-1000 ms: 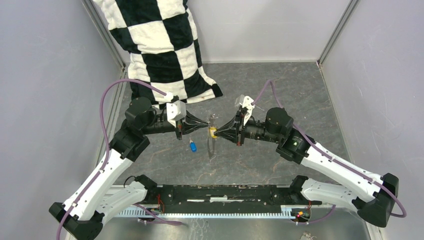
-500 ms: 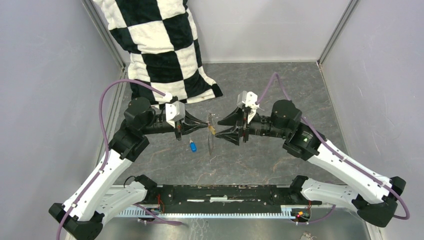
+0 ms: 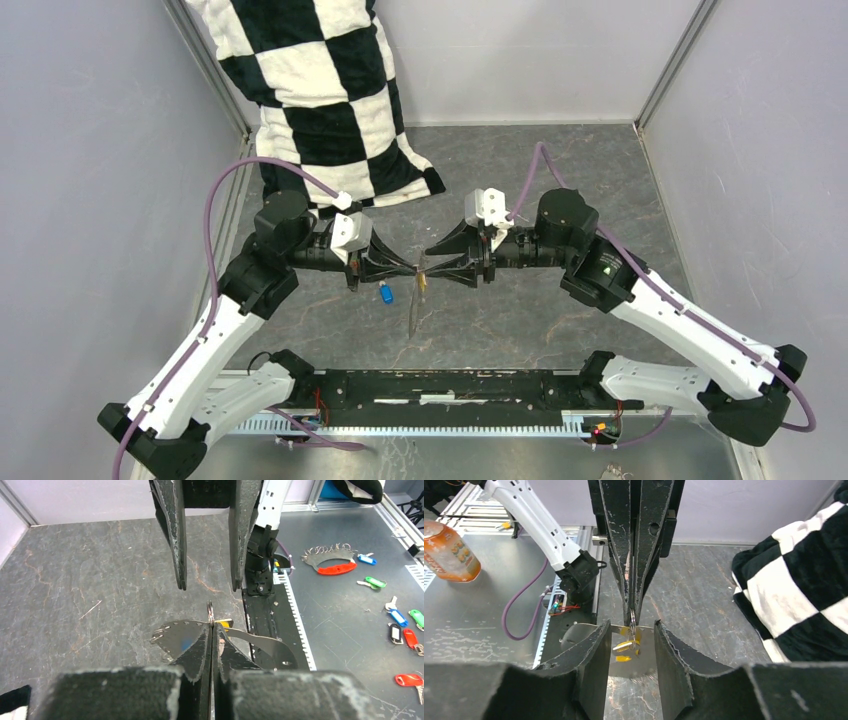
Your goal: Put the keys on the keyring
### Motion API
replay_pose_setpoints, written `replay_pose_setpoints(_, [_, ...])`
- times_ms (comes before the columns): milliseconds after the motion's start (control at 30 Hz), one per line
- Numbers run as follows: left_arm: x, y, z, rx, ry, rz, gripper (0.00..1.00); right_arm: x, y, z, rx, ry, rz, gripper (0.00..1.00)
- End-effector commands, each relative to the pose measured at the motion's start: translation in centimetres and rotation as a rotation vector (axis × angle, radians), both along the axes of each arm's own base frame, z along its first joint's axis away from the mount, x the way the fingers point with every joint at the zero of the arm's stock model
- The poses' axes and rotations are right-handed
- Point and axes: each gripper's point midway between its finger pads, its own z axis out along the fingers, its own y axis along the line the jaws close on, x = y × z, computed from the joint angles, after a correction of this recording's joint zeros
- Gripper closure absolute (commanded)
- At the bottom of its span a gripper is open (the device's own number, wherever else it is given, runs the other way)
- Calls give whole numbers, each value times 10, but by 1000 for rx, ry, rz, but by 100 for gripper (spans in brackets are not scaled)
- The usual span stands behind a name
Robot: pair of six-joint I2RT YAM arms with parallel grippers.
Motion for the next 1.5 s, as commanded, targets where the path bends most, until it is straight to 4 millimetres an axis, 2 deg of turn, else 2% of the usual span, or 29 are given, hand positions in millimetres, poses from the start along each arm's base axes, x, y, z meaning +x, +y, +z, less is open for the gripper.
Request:
replay_pose_setpoints(0, [-15,3,21,-37,-98,-75,98,-5,5,14,53,-55,58,59])
replay_pose_setpoints(267, [-18,4,23,-42,-113,-89,98,-1,12,1,34,-20,61,62])
replay_pose_setpoints(700, [-19,4,27,-50,-124,-92,98,5,13,-7,7,4,35,77])
replay_pose_setpoints(1067, [-17,3,29,-59,-129,-83,98,-1,12,-12,-5,15,63,74])
replay_pose_setpoints(1200, [-16,3,29,-60,-130,-80,98,-3,12,-13,-4,16,75,83])
replay_pose_setpoints(1267, [-16,3,29,-61,-130,-77,98,-3,12,-15,-8,20,76,83])
replay_pose_setpoints(1433, [-16,3,26,-57,-123,-75,98,-2,12,-10,10,11,70,100])
replay_pose_setpoints(1467, [-15,3,25,-54,-123,-72,98,-3,12,-7,15,9,67,100])
